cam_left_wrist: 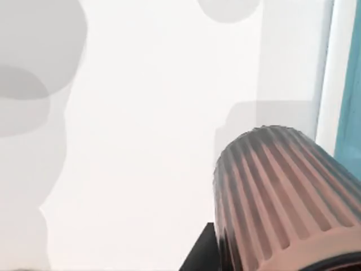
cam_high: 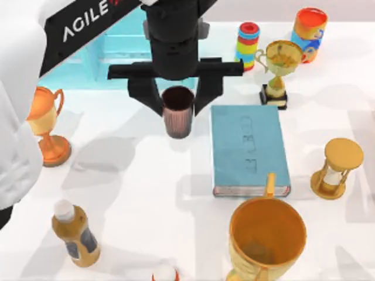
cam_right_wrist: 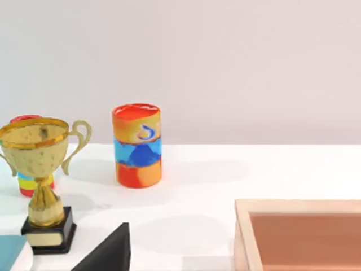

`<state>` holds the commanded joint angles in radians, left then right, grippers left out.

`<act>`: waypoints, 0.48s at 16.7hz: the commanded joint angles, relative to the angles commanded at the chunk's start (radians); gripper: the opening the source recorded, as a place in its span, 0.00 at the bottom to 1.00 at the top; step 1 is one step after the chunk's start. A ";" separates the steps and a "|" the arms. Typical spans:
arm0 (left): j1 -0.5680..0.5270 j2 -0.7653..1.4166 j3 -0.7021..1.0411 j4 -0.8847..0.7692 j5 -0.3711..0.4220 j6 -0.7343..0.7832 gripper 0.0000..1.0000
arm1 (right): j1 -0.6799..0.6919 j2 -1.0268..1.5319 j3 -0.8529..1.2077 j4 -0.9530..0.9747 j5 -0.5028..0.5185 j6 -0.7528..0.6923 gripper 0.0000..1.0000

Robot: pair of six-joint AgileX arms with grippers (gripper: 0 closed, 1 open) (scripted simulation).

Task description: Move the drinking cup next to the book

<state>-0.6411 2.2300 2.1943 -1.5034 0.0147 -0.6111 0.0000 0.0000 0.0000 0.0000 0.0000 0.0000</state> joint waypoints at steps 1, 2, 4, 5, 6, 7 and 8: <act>0.000 0.000 0.000 0.000 0.000 0.000 0.00 | 0.000 0.000 0.000 0.000 0.000 0.000 1.00; 0.000 0.000 0.000 0.000 0.000 0.000 0.00 | 0.000 0.000 0.000 0.000 0.000 0.000 1.00; 0.003 -0.002 -0.006 0.005 -0.001 0.003 0.00 | 0.000 0.000 0.000 0.000 0.000 0.000 1.00; 0.002 -0.003 -0.019 0.018 -0.001 0.004 0.00 | 0.000 0.000 0.000 0.000 0.000 0.000 1.00; 0.001 -0.005 -0.043 0.041 0.000 0.006 0.00 | 0.000 0.000 0.000 0.000 0.000 0.000 1.00; -0.001 -0.008 -0.077 0.072 0.000 0.007 0.00 | 0.000 0.000 0.000 0.000 0.000 0.000 1.00; -0.001 -0.010 -0.122 0.113 0.001 0.008 0.00 | 0.000 0.000 0.000 0.000 0.000 0.000 1.00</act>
<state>-0.6423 2.2201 2.0726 -1.3904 0.0160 -0.6035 0.0000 0.0000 0.0000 0.0000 0.0000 0.0000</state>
